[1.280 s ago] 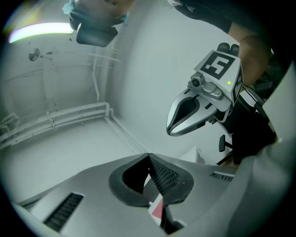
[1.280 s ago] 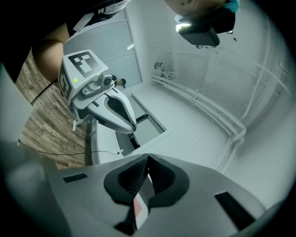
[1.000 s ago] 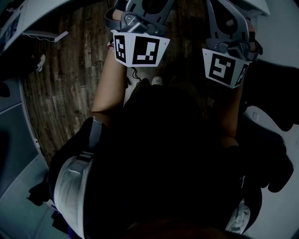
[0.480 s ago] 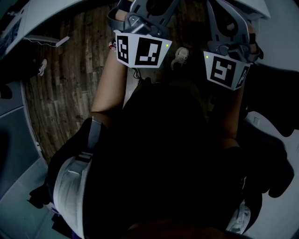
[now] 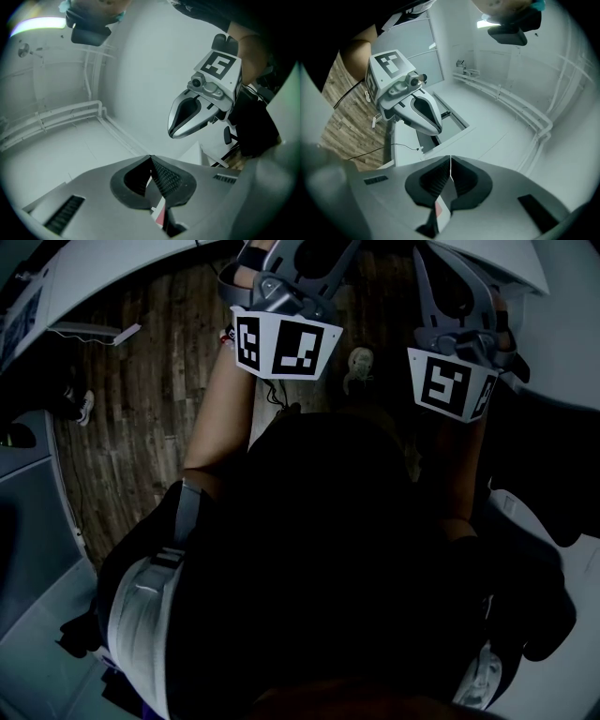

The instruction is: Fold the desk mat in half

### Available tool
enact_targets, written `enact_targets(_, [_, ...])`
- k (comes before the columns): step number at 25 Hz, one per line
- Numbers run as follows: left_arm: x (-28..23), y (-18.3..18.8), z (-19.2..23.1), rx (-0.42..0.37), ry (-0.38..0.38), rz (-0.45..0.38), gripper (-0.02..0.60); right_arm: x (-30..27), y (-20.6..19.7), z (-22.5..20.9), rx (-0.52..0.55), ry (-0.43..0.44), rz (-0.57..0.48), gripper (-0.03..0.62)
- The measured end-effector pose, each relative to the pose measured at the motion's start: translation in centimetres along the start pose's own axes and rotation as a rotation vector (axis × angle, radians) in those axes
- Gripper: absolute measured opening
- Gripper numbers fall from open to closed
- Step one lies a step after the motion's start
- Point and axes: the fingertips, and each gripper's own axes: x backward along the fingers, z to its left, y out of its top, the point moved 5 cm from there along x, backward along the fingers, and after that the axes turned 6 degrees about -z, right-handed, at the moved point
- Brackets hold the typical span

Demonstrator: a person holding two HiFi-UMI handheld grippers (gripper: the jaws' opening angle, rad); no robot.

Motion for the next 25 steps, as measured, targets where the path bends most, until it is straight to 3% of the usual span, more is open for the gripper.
enact_targets(25, [-24.4, -14.1, 0.2, 0.01, 0.01, 0.104, 0.012, -16.5, -23.2, -7.5, -0.059, 0.09, -0.069, 0.031])
